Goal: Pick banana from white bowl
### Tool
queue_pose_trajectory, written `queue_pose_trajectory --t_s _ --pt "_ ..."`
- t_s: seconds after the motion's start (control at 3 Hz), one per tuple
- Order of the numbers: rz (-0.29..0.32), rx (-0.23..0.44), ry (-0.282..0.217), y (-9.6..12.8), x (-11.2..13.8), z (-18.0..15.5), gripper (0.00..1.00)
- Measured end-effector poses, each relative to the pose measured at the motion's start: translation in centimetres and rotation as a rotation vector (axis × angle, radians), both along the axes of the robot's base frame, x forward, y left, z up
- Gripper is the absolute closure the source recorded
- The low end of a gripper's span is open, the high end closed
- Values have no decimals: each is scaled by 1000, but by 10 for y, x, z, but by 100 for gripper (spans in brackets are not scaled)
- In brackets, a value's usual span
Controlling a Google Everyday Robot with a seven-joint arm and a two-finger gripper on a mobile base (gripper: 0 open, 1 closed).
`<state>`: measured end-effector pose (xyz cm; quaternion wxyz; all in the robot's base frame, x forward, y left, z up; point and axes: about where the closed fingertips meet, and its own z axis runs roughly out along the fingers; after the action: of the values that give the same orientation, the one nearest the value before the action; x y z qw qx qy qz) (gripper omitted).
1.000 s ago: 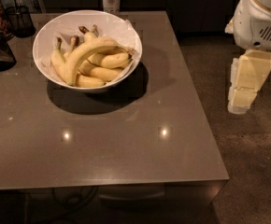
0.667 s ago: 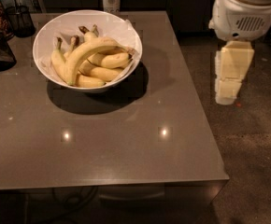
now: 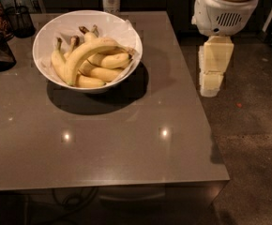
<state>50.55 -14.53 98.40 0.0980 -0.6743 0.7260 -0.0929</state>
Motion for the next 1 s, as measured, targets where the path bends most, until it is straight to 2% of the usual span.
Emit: queue_pose_trajectory --t_s 0.33,0.67,1.0 --pt "53 37 -21 29 16 4 0" --pt "136 42 -30 68 37 12 0" --pt "211 36 -23 129 77 13 0"
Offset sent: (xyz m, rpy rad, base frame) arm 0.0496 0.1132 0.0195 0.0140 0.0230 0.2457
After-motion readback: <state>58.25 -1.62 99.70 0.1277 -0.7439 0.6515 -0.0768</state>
